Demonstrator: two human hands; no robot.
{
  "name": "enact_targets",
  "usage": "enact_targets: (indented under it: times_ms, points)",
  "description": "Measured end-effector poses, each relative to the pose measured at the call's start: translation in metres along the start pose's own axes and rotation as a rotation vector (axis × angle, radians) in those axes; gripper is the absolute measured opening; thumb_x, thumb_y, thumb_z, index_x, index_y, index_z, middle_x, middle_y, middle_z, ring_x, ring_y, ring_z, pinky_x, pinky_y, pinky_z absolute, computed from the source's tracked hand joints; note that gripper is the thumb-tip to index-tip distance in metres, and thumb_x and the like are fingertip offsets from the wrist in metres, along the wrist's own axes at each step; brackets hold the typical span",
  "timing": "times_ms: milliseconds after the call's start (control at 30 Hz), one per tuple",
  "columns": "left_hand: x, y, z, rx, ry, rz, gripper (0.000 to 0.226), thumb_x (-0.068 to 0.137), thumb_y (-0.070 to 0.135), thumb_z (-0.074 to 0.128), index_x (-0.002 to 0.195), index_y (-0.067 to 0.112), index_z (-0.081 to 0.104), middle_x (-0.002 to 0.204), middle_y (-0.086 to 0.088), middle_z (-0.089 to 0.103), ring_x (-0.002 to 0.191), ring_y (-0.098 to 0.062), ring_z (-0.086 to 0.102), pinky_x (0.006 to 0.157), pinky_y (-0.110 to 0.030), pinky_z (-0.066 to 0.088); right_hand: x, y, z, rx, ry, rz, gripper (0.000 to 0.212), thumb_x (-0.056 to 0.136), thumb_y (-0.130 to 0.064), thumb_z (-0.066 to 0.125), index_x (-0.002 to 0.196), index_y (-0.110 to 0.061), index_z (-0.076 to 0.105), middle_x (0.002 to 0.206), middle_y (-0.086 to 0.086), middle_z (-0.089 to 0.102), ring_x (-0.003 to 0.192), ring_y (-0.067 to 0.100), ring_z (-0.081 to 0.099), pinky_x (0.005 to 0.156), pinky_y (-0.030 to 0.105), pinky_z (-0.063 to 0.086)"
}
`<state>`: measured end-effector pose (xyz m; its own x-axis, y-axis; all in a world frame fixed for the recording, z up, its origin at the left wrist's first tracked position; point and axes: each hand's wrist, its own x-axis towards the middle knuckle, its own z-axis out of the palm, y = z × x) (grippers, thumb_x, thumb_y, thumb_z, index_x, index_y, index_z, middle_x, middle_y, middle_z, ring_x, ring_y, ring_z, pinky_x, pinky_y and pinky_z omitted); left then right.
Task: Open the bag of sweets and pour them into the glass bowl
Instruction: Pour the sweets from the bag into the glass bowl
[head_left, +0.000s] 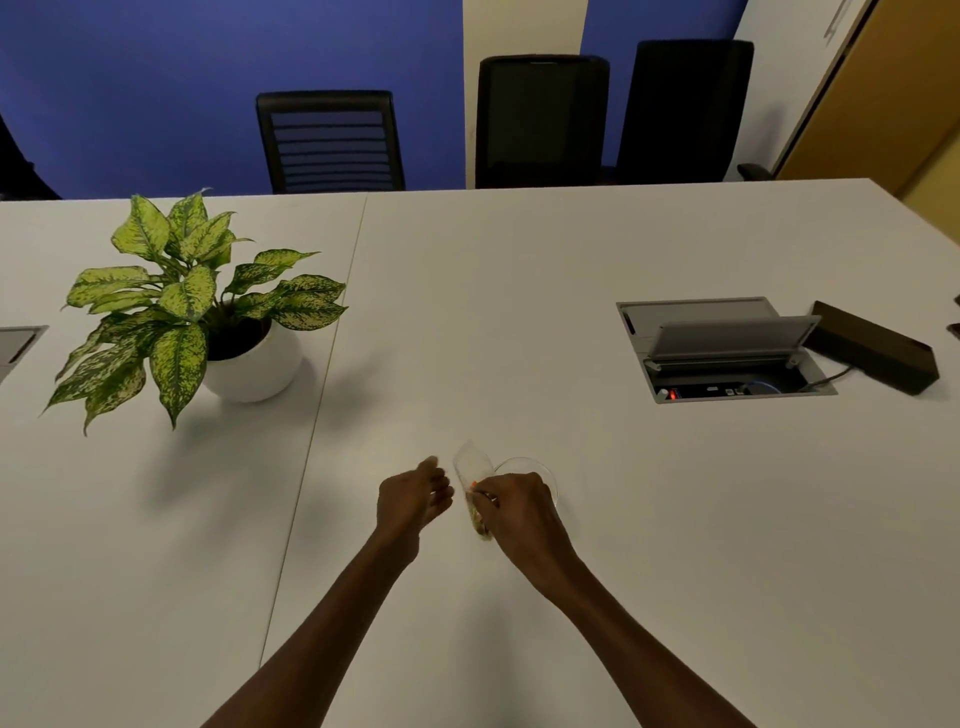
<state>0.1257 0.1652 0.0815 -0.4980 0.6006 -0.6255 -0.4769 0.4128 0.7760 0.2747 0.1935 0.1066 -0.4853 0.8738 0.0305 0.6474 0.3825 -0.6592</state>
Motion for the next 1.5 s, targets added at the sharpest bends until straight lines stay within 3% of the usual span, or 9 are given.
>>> enact_targets:
  times_ms: [133, 267, 500, 633, 800, 1000, 1167, 1367, 1500]
  points:
    - [0.015, -0.024, -0.005, -0.096, -0.135, -0.3, 0.037, 0.097, 0.028, 0.055, 0.119, -0.003, 0.054, 0.118, -0.025, 0.06, 0.102, -0.038, 0.061, 0.087, -0.045, 0.052, -0.003, 0.003, -0.007, 0.11, -0.005, 0.05, 0.025, 0.091, -0.017, 0.06, 0.073, -0.003, 0.072, 0.048, -0.011, 0.052, 0.05, -0.003, 0.054, 0.05, 0.004, 0.032]
    - [0.022, -0.041, 0.002, -0.318, -0.392, -0.548, 0.048, 0.098, 0.042, 0.047, 0.118, 0.0, 0.057, 0.103, -0.024, 0.069, 0.094, -0.041, 0.068, 0.082, -0.055, 0.057, -0.001, 0.008, -0.012, 0.197, -0.049, 0.058, 0.019, 0.091, -0.018, 0.062, 0.09, -0.005, 0.076, 0.079, 0.007, 0.076, 0.063, 0.008, 0.064, 0.061, 0.011, 0.046]
    - [0.038, -0.05, -0.001, -0.304, -0.328, -0.443, 0.033, 0.092, 0.034, 0.061, 0.112, 0.01, 0.067, 0.104, -0.013, 0.074, 0.091, -0.026, 0.071, 0.08, -0.047, 0.06, 0.003, 0.041, -0.008, 0.328, 0.009, 0.246, 0.015, 0.093, -0.017, 0.061, 0.087, -0.008, 0.072, 0.077, 0.002, 0.073, 0.07, 0.013, 0.069, 0.062, 0.01, 0.05]
    - [0.043, -0.058, -0.005, -0.267, -0.295, -0.422, 0.026, 0.092, 0.028, 0.063, 0.112, 0.011, 0.066, 0.097, -0.011, 0.078, 0.082, -0.027, 0.076, 0.075, -0.046, 0.062, 0.003, 0.062, 0.009, 0.527, 0.11, 0.464, 0.012, 0.088, -0.007, 0.063, 0.086, -0.006, 0.074, 0.075, 0.004, 0.074, 0.068, 0.018, 0.073, 0.071, 0.027, 0.06]
    - [0.042, -0.069, -0.007, -0.213, -0.277, -0.407, 0.025, 0.091, 0.026, 0.064, 0.111, 0.011, 0.069, 0.115, -0.014, 0.072, 0.09, -0.03, 0.072, 0.07, -0.044, 0.061, 0.004, 0.084, 0.028, 0.654, 0.186, 0.651, 0.017, 0.084, 0.006, 0.06, 0.085, -0.004, 0.073, 0.074, 0.014, 0.073, 0.058, 0.021, 0.069, 0.07, 0.034, 0.063]
    - [0.036, -0.075, 0.001, -0.163, -0.256, -0.369, 0.015, 0.092, 0.023, 0.062, 0.097, 0.02, 0.076, 0.095, -0.009, 0.078, 0.079, -0.029, 0.076, 0.062, -0.038, 0.06, 0.006, 0.098, 0.037, 0.687, 0.21, 0.749, 0.014, 0.081, 0.007, 0.065, 0.078, -0.005, 0.07, 0.071, 0.02, 0.07, 0.055, 0.025, 0.067, 0.053, 0.02, 0.057]
    - [0.032, -0.075, 0.016, -0.136, -0.187, -0.366, 0.023, 0.095, 0.014, 0.057, 0.117, 0.011, 0.064, 0.116, -0.017, 0.068, 0.095, -0.038, 0.068, 0.068, -0.045, 0.06, 0.006, 0.112, 0.043, 0.666, 0.225, 0.809, 0.012, 0.081, 0.009, 0.063, 0.081, 0.0, 0.071, 0.068, 0.017, 0.069, 0.052, 0.024, 0.067, 0.051, 0.02, 0.056]
    - [0.035, -0.075, 0.028, -0.1, -0.144, -0.298, 0.018, 0.092, 0.009, 0.06, 0.108, 0.003, 0.067, 0.084, -0.015, 0.079, 0.071, -0.033, 0.075, 0.057, -0.037, 0.06, 0.007, 0.122, 0.046, 0.667, 0.234, 0.863, 0.011, 0.081, 0.007, 0.062, 0.078, 0.0, 0.07, 0.064, 0.015, 0.069, 0.05, 0.025, 0.067, 0.058, 0.029, 0.056]
    - [0.037, -0.076, 0.032, -0.067, -0.097, -0.252, 0.014, 0.088, 0.008, 0.067, 0.1, 0.002, 0.071, 0.081, -0.016, 0.078, 0.072, -0.036, 0.074, 0.06, -0.039, 0.061, 0.007, 0.125, 0.049, 0.641, 0.23, 0.866, 0.01, 0.082, 0.006, 0.062, 0.079, 0.002, 0.07, 0.062, 0.012, 0.069, 0.05, 0.025, 0.068, 0.058, 0.027, 0.056]
